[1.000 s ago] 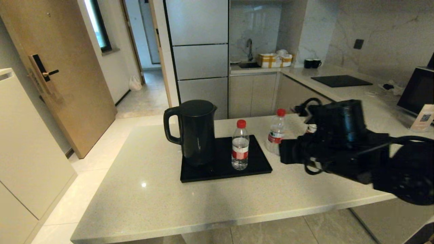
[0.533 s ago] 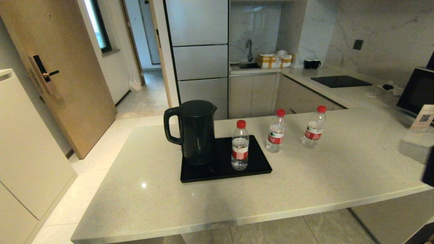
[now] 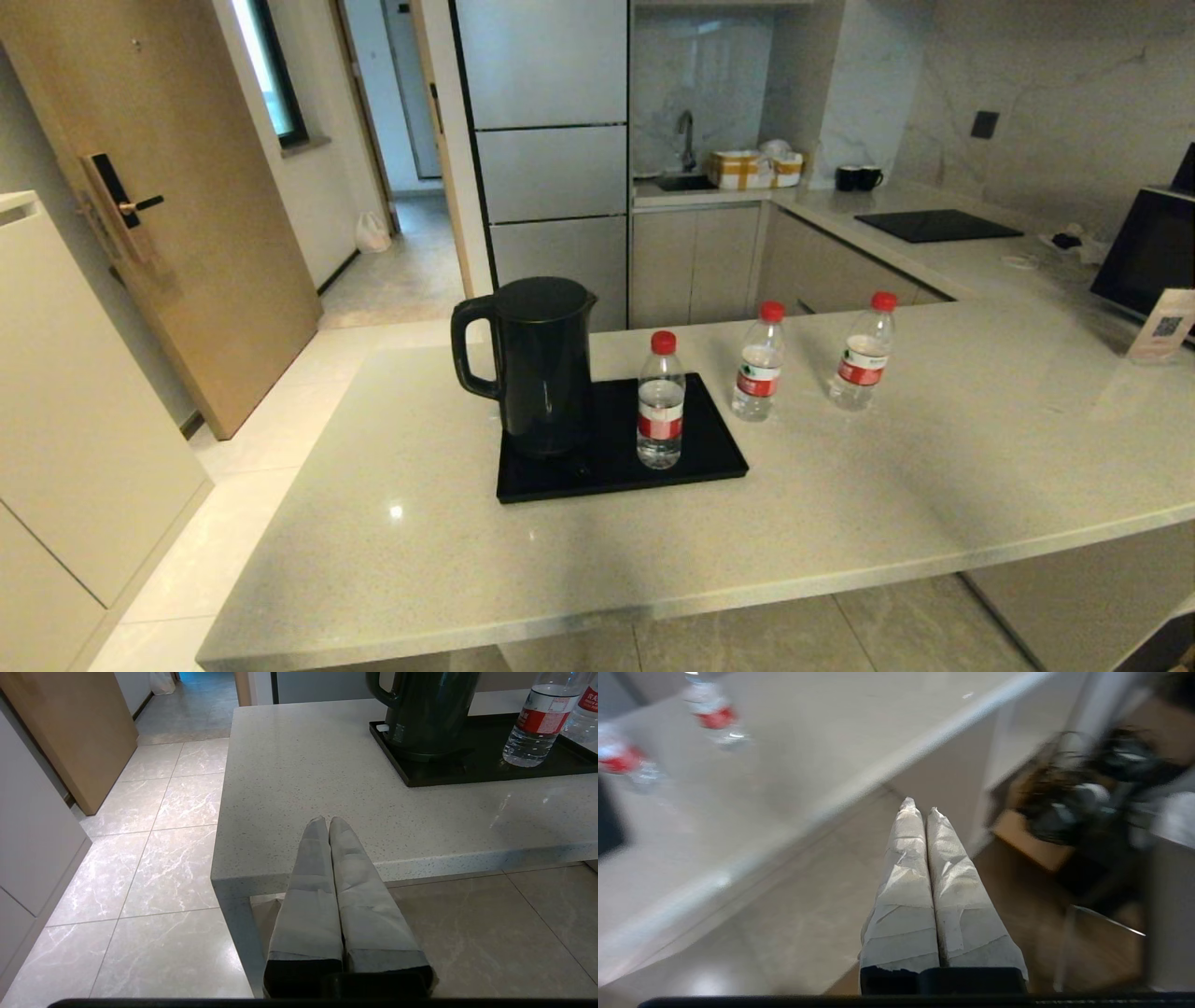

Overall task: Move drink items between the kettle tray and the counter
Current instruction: Pick up the bottled water

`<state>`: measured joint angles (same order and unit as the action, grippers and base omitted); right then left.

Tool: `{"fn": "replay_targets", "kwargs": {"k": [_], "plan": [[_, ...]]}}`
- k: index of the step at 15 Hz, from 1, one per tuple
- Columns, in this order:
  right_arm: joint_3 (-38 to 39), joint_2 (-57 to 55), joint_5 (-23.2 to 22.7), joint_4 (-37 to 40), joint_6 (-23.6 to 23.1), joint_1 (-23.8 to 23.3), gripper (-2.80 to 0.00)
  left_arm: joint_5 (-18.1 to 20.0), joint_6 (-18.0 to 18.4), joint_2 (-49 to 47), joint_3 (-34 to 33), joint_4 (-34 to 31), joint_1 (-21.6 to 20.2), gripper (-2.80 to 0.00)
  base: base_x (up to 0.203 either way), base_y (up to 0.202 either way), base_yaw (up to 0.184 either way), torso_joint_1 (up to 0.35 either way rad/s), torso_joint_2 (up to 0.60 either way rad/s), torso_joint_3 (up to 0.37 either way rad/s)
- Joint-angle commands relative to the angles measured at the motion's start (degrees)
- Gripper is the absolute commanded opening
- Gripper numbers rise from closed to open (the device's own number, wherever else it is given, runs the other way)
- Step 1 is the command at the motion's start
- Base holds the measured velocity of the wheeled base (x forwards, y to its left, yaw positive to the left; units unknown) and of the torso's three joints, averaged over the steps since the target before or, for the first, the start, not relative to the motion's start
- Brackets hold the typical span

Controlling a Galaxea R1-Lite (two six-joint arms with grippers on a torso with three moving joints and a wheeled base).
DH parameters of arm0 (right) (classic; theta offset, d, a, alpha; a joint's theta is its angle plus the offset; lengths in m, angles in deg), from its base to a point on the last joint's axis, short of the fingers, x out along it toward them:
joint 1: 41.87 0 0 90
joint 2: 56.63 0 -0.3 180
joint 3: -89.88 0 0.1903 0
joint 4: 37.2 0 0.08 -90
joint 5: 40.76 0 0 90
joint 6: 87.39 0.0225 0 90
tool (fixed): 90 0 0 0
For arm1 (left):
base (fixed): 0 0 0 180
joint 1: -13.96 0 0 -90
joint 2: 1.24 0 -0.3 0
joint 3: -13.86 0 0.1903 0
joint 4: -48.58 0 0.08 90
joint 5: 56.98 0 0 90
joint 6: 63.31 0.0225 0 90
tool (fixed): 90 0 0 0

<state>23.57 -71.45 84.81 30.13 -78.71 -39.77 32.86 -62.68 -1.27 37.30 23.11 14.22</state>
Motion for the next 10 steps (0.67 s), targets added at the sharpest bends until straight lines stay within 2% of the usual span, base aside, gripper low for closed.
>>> {"fn": "replay_targets", "kwargs": {"k": [1, 2, 4, 5, 6, 8, 10], "plan": [[1.3, 14.1, -0.4, 7.4, -1.2, -1.8, -2.8, 0.0, 0.1, 0.0, 0.0, 0.0, 0.0, -2.8, 0.0, 0.0, 0.0, 0.0, 0.0, 0.0], [2.1, 15.1, -2.1, 10.4, 0.0, -2.0, -2.8, 0.0, 0.1, 0.0, 0.0, 0.0, 0.0, -2.8, 0.0, 0.0, 0.0, 0.0, 0.0, 0.0], [5.8, 14.9, -15.0, 8.0, 1.0, -2.2, -2.8, 0.0, 0.1, 0.1, 0.0, 0.0, 0.0, -2.8, 0.0, 0.0, 0.0, 0.0, 0.0, 0.0], [8.9, 14.9, -20.5, 3.4, 0.5, -2.2, -2.8, 0.0, 0.1, 0.0, -0.1, 0.0, 0.0, -2.8, 0.0, 0.0, 0.0, 0.0, 0.0, 0.0], [12.8, 14.8, -23.5, -1.9, -1.4, -2.2, -2.8, 0.0, 0.1, 0.0, 0.0, 0.0, 0.0, -2.8, 0.0, 0.0, 0.0, 0.0, 0.0, 0.0], [22.6, 14.8, -25.9, -14.6, -6.6, -2.2, -2.8, 0.0, 0.1, 0.1, 0.0, 0.0, 0.0, -2.8, 0.0, 0.0, 0.0, 0.0, 0.0, 0.0], [34.5, 14.8, -27.3, -32.6, -11.2, -2.2, -2.8, 0.0, 0.1, 0.0, 0.0, 0.0, 0.0, -2.8, 0.0, 0.0, 0.0, 0.0, 0.0, 0.0]]}}
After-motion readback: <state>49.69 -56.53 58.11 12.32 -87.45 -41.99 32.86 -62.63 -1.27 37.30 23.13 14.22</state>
